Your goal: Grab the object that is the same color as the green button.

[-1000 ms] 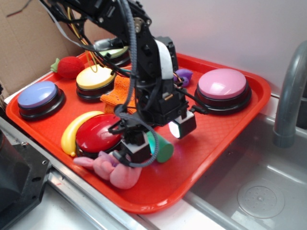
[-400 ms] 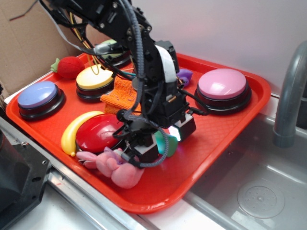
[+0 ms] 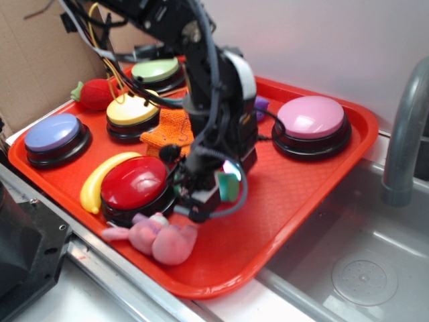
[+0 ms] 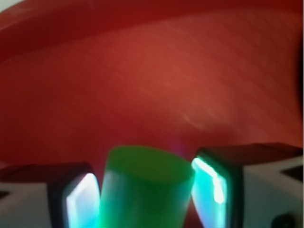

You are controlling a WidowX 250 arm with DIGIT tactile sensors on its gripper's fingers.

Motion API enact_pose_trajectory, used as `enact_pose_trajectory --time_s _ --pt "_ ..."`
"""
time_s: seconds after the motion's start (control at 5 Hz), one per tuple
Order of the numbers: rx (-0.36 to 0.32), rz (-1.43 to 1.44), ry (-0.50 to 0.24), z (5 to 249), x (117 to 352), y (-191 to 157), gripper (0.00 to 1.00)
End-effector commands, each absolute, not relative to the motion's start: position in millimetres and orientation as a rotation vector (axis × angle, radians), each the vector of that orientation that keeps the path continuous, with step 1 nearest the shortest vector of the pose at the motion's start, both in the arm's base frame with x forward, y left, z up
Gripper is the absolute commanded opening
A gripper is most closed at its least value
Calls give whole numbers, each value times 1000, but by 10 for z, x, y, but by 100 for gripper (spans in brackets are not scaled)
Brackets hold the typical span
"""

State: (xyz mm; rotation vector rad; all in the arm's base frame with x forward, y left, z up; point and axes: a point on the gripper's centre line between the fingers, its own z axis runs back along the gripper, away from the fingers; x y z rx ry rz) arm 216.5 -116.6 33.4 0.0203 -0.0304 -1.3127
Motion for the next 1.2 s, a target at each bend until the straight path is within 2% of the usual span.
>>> enact_pose_trajectory --time_s 0.0,0.4,0.6,0.8,1.0 --pt "-10 -878 -74 1168 2355 -965 0" --pt "-15 -378 32 1530 2320 -464 0" --pt "19 -128 22 1726 2204 -202 0" --pt "-27 122 6 1689 2154 6 0" --pt "-15 138 41 1658 2180 94 0"
